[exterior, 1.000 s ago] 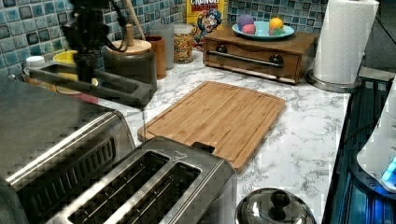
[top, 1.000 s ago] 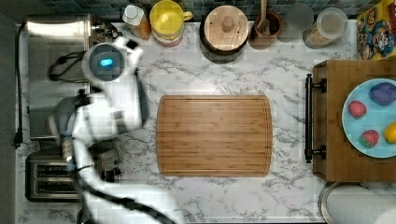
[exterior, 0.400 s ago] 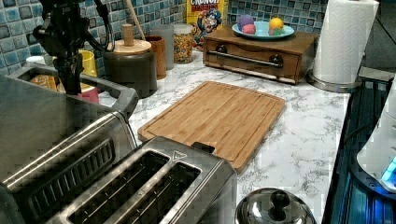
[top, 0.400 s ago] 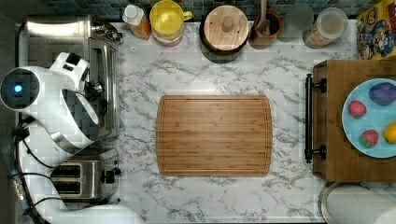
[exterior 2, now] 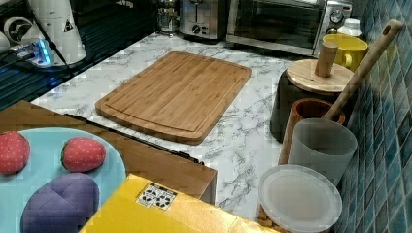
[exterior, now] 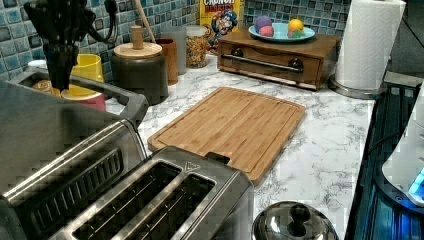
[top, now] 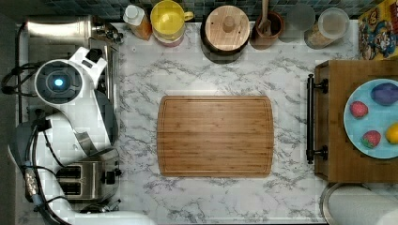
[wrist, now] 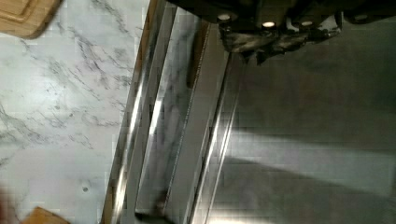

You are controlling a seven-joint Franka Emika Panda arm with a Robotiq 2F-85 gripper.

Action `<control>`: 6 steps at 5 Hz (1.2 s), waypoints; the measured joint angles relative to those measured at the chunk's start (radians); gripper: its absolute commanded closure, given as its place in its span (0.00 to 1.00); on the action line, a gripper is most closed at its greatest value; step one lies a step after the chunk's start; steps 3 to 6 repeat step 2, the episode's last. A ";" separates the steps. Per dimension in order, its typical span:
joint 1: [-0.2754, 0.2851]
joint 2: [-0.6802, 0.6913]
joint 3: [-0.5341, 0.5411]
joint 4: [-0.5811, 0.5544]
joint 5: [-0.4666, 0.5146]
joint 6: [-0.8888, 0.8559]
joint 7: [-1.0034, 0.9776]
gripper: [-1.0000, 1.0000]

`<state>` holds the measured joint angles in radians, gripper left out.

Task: Close the oven.

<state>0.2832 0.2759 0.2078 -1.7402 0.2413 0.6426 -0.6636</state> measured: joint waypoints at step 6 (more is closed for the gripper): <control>-0.005 -0.041 -0.032 0.070 -0.174 -0.113 0.003 1.00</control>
